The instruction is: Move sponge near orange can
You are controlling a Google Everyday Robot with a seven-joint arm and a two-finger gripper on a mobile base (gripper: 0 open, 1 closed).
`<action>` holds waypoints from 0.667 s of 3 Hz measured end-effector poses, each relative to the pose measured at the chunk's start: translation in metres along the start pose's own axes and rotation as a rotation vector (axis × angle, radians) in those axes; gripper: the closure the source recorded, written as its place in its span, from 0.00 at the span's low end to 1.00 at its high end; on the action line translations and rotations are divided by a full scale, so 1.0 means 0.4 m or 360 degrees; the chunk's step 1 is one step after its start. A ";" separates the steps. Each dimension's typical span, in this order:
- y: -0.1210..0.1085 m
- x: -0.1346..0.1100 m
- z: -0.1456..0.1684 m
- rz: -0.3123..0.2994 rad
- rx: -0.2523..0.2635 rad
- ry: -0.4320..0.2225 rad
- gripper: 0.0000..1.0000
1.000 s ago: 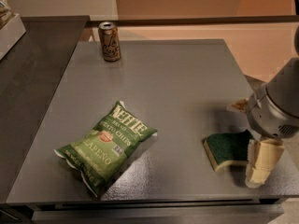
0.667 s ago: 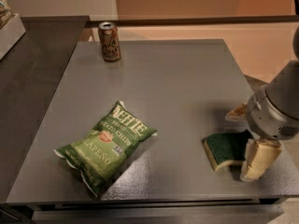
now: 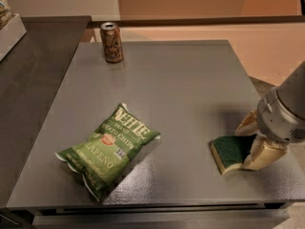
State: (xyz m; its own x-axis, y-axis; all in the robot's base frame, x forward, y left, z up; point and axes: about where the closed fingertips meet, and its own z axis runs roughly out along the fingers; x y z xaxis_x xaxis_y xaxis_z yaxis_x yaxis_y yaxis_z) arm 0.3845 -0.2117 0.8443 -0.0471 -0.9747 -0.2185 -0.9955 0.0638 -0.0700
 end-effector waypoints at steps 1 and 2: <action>-0.052 -0.046 -0.055 0.0024 0.0072 -0.0023 1.00; -0.159 -0.153 -0.166 0.0056 0.0207 -0.0086 1.00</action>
Offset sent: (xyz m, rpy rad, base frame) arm 0.1151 0.0785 0.1532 0.1016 -0.2167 -0.1029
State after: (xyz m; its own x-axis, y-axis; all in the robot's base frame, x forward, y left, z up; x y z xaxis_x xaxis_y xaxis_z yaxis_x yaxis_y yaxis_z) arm 0.4451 -0.1703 0.9270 -0.0741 -0.9586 -0.2751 -0.9741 0.1287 -0.1861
